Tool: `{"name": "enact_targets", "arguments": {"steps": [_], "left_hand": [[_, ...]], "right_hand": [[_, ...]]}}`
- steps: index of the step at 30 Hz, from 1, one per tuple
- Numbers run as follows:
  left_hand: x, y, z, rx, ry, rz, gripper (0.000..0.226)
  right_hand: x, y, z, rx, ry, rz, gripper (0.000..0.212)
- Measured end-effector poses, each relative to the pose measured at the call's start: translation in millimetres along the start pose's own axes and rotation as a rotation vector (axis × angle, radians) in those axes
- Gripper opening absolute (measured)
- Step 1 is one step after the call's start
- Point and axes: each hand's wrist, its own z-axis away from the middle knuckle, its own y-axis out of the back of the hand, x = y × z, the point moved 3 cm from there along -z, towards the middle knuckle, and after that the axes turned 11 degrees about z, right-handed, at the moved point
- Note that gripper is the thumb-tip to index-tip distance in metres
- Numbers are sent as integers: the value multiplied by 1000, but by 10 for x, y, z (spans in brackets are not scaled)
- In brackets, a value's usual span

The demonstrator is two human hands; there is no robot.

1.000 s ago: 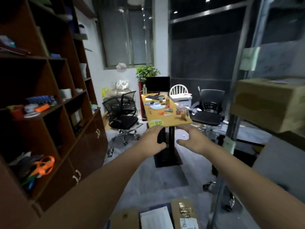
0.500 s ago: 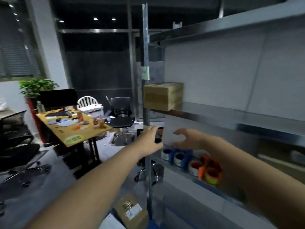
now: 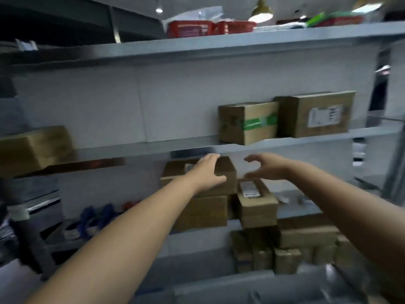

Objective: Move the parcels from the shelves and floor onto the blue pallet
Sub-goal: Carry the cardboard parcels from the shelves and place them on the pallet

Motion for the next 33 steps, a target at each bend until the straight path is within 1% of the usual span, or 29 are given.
{"name": "enact_targets", "arguments": {"steps": [4, 8, 13, 17, 22, 24, 27, 33], "left_hand": [[1129, -1026, -332, -196, -145, 100, 83], [2228, -1983, -471, -300, -304, 149, 85], [3375, -3011, -454, -458, -505, 207, 84], [4043, -3620, -481, -534, -608, 216, 85], [4587, -4310, -673, -634, -680, 249, 81], [4775, -4561, -824, -645, -701, 268, 81], [5057, -4981, -1134, -648, -723, 295, 80], [5577, -5881, -1958, -764, -731, 318, 84]], "right_hand": [[1270, 230, 960, -31, -205, -11, 73], [2323, 466, 1965, 11, -417, 16, 74], [3285, 649, 3055, 90, -648, 43, 75], [3849, 648, 3636, 127, -778, 13, 74], [4506, 563, 3977, 118, -902, 26, 74], [4772, 531, 4013, 116, -940, 29, 74], [5245, 485, 4033, 119, -1009, 15, 75], [6322, 499, 3934, 135, -1159, -31, 75]]}}
